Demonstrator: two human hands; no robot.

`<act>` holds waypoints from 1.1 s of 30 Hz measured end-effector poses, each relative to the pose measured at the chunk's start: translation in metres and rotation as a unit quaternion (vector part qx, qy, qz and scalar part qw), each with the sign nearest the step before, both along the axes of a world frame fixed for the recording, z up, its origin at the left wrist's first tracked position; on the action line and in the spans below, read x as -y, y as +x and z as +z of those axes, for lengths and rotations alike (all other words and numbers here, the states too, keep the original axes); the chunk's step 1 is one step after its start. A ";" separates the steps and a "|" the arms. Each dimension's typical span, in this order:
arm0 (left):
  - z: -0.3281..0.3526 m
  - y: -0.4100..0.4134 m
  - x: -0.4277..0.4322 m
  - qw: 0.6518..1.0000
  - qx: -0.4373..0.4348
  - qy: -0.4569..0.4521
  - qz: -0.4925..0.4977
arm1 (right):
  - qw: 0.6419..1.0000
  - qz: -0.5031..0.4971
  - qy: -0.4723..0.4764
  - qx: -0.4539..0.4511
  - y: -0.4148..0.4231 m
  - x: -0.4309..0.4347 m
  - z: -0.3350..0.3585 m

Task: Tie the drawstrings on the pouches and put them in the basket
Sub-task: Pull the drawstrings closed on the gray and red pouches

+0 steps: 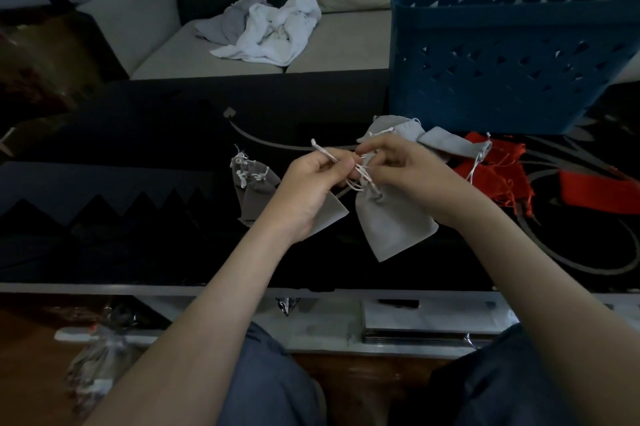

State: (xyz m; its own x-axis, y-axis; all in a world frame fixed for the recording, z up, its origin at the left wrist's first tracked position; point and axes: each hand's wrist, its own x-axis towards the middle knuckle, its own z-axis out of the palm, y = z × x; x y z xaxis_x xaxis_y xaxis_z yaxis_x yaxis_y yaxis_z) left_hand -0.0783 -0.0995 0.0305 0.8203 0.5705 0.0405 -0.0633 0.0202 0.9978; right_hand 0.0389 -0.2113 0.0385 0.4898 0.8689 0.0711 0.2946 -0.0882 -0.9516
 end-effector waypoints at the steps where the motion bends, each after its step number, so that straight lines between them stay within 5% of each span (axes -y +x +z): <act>1: 0.000 -0.001 0.000 1.000 -0.004 0.016 -0.002 | 1.000 -0.005 0.003 -0.001 0.001 0.000 0.000; 5: -0.005 -0.002 -0.001 0.982 -0.038 0.184 0.036 | 1.000 -0.006 0.007 0.007 0.001 -0.001 -0.001; 9: -0.013 0.001 0.000 0.906 -0.078 0.405 0.098 | 1.000 -0.009 0.007 -0.007 0.001 -0.002 -0.002; 13: -0.013 0.003 0.002 0.857 -0.080 0.491 0.137 | 0.999 0.001 0.000 -0.041 0.001 -0.002 -0.001; 16: -0.013 0.004 0.002 0.848 -0.098 0.503 0.133 | 0.995 0.016 -0.016 -0.101 0.001 -0.003 -0.001; 22: -0.008 0.002 0.006 0.864 -0.061 0.482 0.130 | 0.992 0.072 -0.075 -0.076 -0.004 -0.003 -0.005; 33: -0.008 0.000 0.006 0.879 0.012 0.462 0.115 | 0.992 0.024 -0.031 -0.118 0.003 -0.004 -0.005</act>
